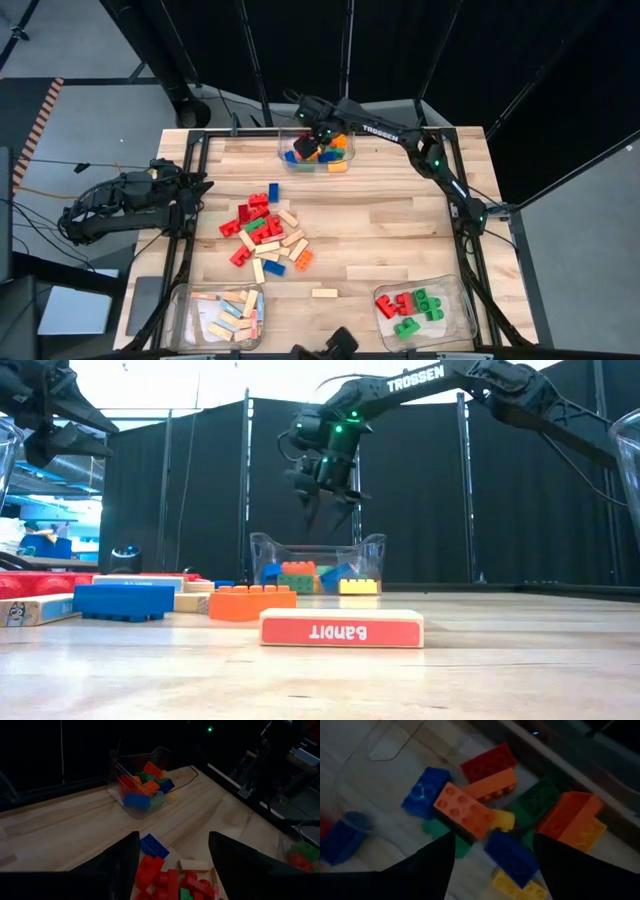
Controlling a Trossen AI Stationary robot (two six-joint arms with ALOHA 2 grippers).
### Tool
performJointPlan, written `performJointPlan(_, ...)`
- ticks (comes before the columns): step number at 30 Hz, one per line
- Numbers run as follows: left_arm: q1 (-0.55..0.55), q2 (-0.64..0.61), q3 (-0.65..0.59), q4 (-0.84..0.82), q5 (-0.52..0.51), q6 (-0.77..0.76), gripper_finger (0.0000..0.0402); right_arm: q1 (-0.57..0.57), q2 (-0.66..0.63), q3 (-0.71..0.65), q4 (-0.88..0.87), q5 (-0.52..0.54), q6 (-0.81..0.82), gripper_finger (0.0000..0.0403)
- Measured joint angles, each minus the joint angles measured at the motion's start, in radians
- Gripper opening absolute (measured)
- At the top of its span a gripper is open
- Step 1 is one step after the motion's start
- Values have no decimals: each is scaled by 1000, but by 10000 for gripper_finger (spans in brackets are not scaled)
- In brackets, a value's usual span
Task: Sort blocks by size
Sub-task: Put the 8-stud orange game piece into the top center transparent bin
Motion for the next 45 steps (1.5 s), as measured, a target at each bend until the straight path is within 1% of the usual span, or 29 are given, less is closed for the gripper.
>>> performJointPlan(2, 0, 0, 0, 0, 0, 0, 245, 12, -6, 7, -1, -84, -37, 274)
performJointPlan(5, 0, 0, 0, 0, 0, 0, 245, 79, -30, 10, -33, -186, -112, 262)
performJointPlan(7, 0, 0, 0, 0, 0, 0, 245, 151, -40, 11, -79, -238, -230, 254)
performJointPlan(10, 0, 0, 0, 0, 0, 1, 245, 281, -41, 10, -171, -287, -467, 245)
performJointPlan(12, 0, 0, 0, 0, 0, 1, 245, 373, -40, 5, -211, -268, -607, 242)
performJointPlan(15, 0, 0, 0, 0, 0, 1, 245, 502, -35, -31, -177, -181, -750, 241)
performJointPlan(16, 0, 0, 0, 0, 0, 1, 245, 537, -33, -56, -136, -156, -783, 241)
performJointPlan(18, 0, 0, 0, 0, 0, 2, 245, 594, -31, -105, 4, -115, -822, 241)
performJointPlan(20, 0, 0, 0, 0, 0, 2, 245, 634, -30, -130, 115, -86, -842, 240)
performJointPlan(23, 0, 0, 0, 0, 0, 2, 245, 658, -32, -161, 248, -72, -846, 240)
performJointPlan(24, 0, 0, 0, 0, 0, 2, 245, 659, -32, -169, 261, -70, -835, 240)
performJointPlan(27, 0, 0, 0, 0, 0, 1, 245, 658, -31, -191, 253, -73, -811, 240)
performJointPlan(29, 0, 0, 0, 0, 0, 1, 245, 656, -32, -217, 262, -81, -831, 239)
performJointPlan(36, 0, 0, 0, 0, 0, 1, 245, 644, -31, -356, 315, -102, -858, 232)
performJointPlan(42, 0, 0, 0, 0, 0, 1, 245, 643, -31, -444, 362, -102, -860, 217)
performJointPlan(45, 0, 0, 0, 0, 0, 1, 245, 644, -31, -486, 404, -131, -858, 206)
